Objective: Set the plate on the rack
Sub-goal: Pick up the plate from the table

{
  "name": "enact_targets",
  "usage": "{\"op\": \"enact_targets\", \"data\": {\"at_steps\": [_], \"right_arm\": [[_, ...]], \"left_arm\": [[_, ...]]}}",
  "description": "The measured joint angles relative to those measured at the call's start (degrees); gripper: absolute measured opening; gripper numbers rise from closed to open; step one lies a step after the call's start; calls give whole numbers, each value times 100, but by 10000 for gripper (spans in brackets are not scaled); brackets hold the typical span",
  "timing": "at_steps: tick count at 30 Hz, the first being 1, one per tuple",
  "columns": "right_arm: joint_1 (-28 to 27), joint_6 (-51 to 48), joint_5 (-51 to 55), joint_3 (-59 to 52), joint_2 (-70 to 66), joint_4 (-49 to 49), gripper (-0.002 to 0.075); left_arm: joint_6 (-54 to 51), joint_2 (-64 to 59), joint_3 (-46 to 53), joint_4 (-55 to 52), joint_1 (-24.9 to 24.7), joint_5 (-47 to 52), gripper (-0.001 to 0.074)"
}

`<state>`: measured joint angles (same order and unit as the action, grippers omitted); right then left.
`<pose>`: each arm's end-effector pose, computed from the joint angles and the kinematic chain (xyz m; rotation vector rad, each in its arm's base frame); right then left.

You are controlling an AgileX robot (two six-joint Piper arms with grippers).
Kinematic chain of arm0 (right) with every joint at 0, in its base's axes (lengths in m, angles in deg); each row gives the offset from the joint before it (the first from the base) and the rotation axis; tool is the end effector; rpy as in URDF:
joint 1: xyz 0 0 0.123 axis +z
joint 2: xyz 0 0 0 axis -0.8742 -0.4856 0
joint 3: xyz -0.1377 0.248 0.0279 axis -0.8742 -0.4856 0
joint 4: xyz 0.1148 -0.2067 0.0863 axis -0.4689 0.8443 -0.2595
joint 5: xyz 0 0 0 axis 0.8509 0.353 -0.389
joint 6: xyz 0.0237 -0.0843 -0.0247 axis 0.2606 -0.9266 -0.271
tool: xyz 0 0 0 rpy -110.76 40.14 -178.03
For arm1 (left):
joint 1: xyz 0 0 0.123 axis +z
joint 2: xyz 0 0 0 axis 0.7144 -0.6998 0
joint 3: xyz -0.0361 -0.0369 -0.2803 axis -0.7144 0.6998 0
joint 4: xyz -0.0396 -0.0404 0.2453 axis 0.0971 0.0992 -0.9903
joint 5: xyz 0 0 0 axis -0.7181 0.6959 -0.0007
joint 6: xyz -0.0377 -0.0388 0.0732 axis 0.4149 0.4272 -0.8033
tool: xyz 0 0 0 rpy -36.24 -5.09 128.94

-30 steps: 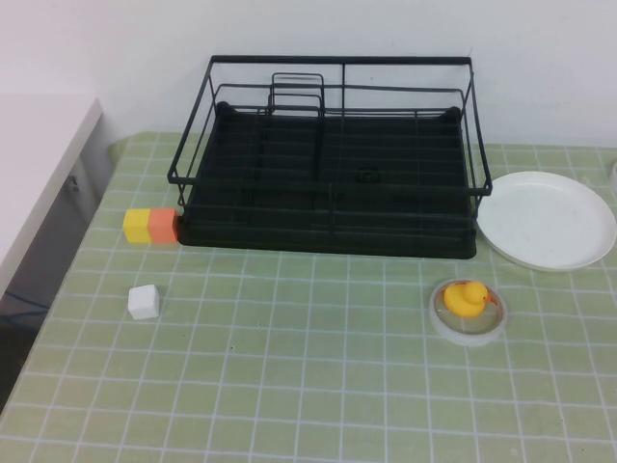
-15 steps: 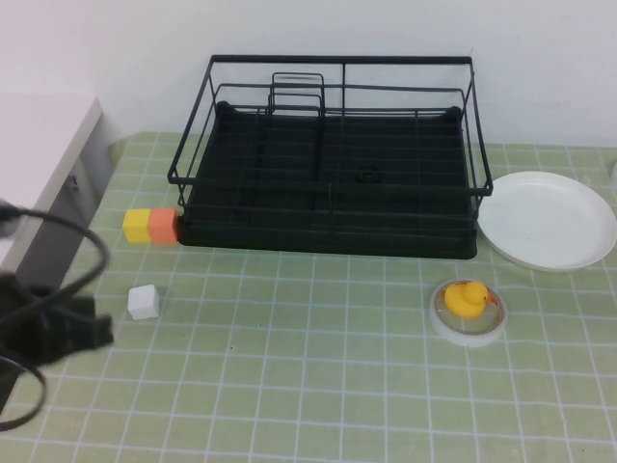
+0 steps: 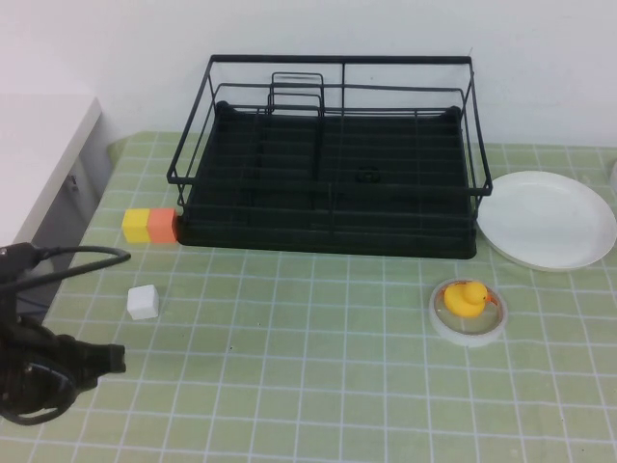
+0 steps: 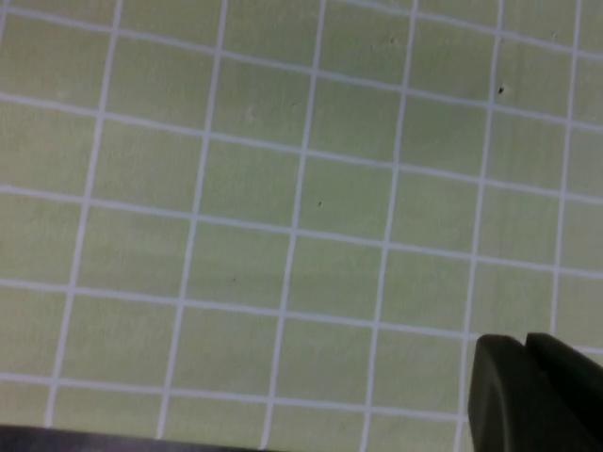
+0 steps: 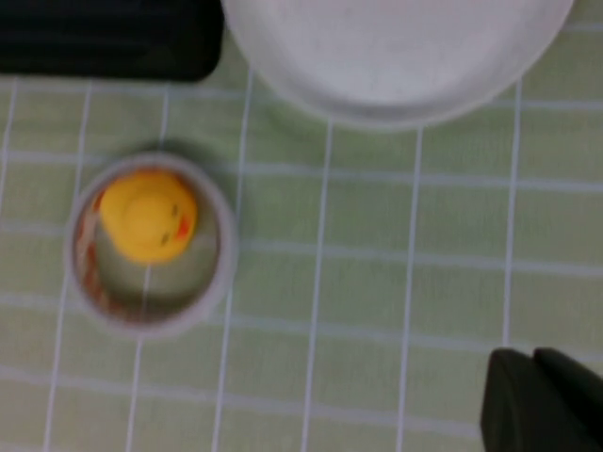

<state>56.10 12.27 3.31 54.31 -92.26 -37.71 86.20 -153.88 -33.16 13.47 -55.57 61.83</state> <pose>0.3250 -0.0143 0.2509 0.0440 2.5886 0.1533 0.2088 -0.0483 0.2464 -0.0821 2.5577 -0.3353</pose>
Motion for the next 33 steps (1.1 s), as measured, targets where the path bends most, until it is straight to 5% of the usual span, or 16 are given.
{"op": "enact_targets", "data": {"at_steps": [3,10,13,19,33], "right_arm": [[0,128,-61,644,-781,0,36],[-135,481,349,2382,-2589,18,293],[-172,784,753,2991,-3137,67,348],[-214,1110,1148,3696,-3668,101,369],[-214,1356,154,3810,-4321,361,368]], "left_arm": [[11,0,0,163,0,-144,-2],[11,-57,0,295,3,-527,-2],[11,-79,0,438,3,-500,-3],[11,-102,0,990,3,-527,-3],[11,-102,0,1701,3,-809,-3]]}}
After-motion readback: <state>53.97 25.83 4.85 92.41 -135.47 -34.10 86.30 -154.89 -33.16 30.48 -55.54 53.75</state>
